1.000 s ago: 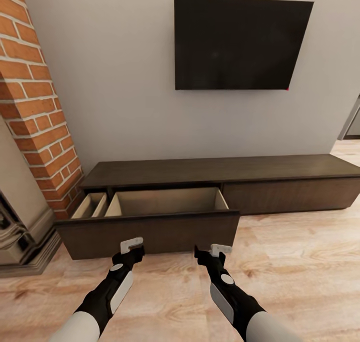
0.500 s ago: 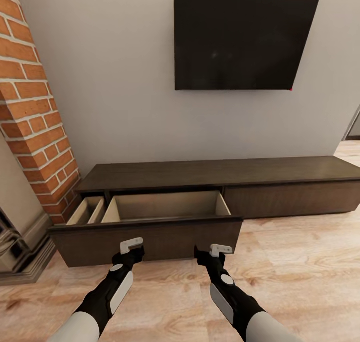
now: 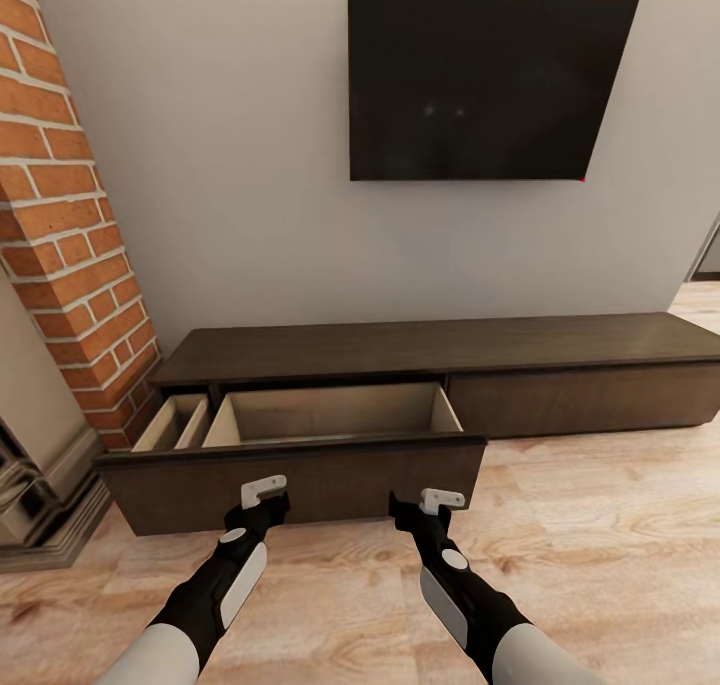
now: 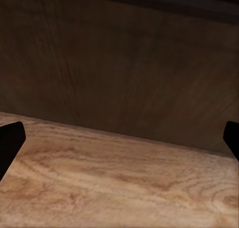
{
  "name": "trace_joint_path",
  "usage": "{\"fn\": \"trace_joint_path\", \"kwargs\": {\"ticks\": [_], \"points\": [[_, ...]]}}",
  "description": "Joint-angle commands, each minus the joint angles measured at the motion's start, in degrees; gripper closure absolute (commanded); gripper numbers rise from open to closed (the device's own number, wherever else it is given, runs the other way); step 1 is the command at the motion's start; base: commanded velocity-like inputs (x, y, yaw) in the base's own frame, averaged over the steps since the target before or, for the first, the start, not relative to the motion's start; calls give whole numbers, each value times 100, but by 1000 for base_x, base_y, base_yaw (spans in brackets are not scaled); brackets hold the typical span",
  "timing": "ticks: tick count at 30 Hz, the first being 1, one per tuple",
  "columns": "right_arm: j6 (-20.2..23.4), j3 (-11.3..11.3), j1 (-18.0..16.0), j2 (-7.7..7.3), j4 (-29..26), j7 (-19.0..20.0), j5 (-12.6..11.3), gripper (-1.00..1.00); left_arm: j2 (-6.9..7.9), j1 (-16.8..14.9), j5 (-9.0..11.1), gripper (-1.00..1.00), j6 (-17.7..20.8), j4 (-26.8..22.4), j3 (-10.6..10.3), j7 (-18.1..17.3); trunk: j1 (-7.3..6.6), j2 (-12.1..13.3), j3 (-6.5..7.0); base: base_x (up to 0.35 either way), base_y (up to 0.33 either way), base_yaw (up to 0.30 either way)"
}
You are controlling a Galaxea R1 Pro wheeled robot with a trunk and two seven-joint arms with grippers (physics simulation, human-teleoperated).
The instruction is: Place each of the two pumpkins and all three candles from the living room inside a cabinet in the living room (use any cabinet), then make sure every cabinet is closed, and position the cauldron so it is next to a table in the living room.
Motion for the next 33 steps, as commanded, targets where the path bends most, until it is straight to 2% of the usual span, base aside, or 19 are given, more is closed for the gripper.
{"fn": "trace_joint_path", "kwargs": {"ticks": [1,15,29,33], "points": [[-32,48,-6,-6,2,-38,-60,-100,8,-2,41,-100,22,-11,-28,48,-1,-2,-5,0,0,0],[-34,48,-4,-9,2,-38,-60,-100,5,-2,49,-100,22,-35,-28,52,-1,-2,-5,0,0,0],[-32,48,-6,-8,2,-38,-60,-100,5,-2,49,-100,22,-20,-28,63,35,-21,-316,0,0,0],[-31,48,-6,-7,2,-38,-61,-100,5,-2,49,-100,22,-21,-28,68,35,-21,-316,0,0,0]]}}
